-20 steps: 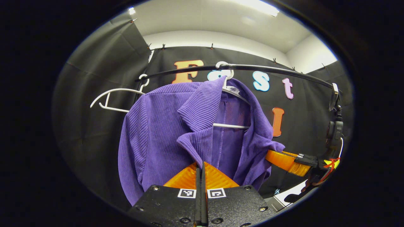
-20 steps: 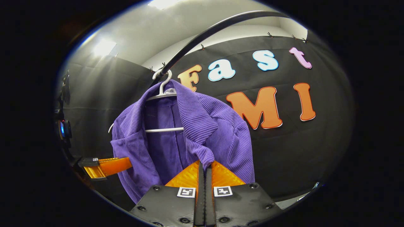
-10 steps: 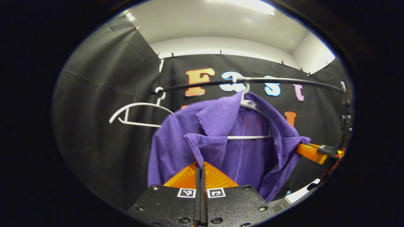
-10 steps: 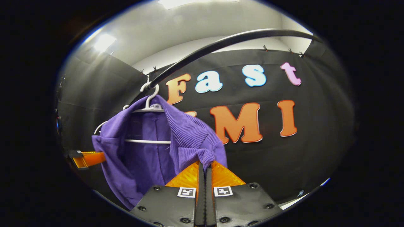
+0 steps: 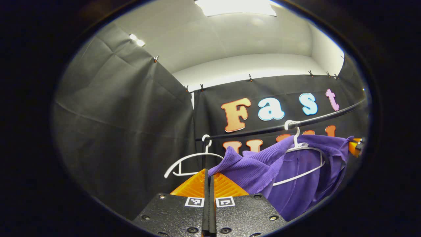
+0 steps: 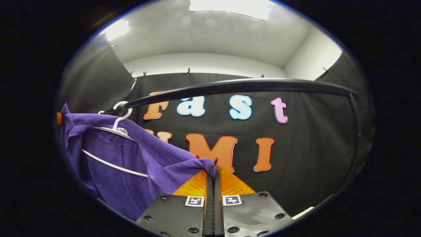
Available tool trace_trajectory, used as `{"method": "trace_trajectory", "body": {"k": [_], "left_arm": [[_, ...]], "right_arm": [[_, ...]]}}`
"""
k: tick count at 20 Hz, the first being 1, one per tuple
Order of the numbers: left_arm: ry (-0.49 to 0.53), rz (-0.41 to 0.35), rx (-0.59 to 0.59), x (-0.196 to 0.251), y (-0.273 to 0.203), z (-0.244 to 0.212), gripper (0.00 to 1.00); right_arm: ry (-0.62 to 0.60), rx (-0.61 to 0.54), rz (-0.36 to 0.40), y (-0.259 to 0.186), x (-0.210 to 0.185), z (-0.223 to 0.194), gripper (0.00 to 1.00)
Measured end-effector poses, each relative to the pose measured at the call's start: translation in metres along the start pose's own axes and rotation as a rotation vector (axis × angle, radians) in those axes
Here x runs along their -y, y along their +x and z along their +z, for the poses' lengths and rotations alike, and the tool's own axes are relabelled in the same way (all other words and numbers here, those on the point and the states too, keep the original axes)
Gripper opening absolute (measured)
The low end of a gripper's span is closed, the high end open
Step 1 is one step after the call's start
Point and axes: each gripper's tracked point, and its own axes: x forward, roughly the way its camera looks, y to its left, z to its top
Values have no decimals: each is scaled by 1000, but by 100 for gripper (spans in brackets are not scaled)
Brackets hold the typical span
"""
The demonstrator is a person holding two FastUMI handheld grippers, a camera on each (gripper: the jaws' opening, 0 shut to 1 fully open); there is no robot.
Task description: Grasp the clothes on the hanger with both hands and then place them into the laundry hamper below.
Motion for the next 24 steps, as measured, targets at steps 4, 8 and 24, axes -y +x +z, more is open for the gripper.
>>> {"method": "trace_trajectory", "body": {"k": [4, 8, 24], "left_arm": [[197, 67, 95, -10, 18, 37, 0], [322, 107, 121, -20, 46, 41, 0], [247, 27, 116, -23, 49, 24, 0]], "right_arm": [[-97, 35, -53, 14, 18, 9, 7], [-114, 15, -65, 31, 19, -10, 7], [214, -104, -163, 137, 29, -128, 7]]}}
